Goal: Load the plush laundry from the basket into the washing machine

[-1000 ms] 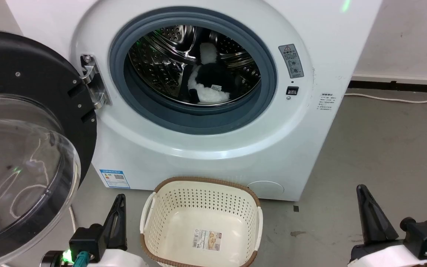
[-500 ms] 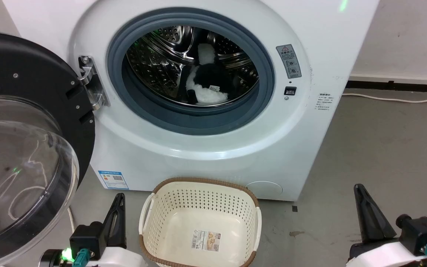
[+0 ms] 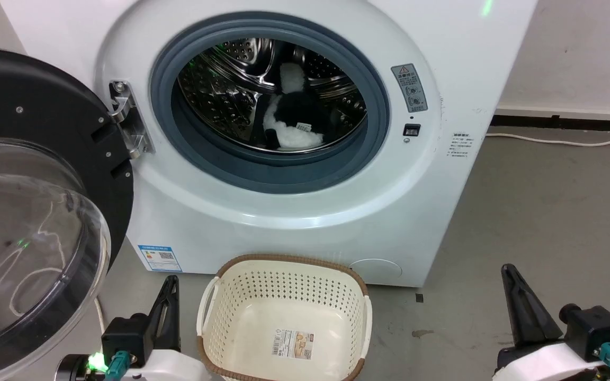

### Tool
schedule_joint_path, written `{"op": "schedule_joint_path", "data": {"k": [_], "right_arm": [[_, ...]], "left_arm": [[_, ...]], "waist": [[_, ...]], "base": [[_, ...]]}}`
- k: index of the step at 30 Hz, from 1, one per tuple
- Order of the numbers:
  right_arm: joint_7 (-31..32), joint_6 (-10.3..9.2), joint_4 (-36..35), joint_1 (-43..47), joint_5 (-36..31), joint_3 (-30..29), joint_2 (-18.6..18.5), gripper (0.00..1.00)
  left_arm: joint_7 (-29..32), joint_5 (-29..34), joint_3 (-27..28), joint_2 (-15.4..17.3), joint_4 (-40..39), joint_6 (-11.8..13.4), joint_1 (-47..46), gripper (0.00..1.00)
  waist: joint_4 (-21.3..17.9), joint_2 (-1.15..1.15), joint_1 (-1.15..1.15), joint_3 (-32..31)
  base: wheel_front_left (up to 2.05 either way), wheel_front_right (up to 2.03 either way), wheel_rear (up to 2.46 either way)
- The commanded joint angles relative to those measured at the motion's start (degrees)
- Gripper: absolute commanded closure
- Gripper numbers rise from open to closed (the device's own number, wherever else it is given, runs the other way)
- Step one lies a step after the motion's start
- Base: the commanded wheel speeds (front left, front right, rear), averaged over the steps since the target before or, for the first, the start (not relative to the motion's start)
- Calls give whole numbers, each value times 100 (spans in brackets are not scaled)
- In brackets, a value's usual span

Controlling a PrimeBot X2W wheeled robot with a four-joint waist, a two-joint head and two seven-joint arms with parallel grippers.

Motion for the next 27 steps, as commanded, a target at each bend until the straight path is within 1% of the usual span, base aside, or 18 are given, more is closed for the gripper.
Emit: {"op": "schedule_joint_path", "data": {"k": [1, 27], "right_arm": [[29, -2, 18, -106, -53, 12, 0, 100], [335, -3, 38, -194, -264, 49, 1, 100]], "left_arm": [[41, 67, 9, -2, -50, -18, -102, 100], [346, 257, 71, -26, -166, -25, -150, 100]], "waist": [[-4, 0, 0, -2], [-68, 0, 0, -24]], "base": [[0, 0, 0], [0, 0, 0]]}}
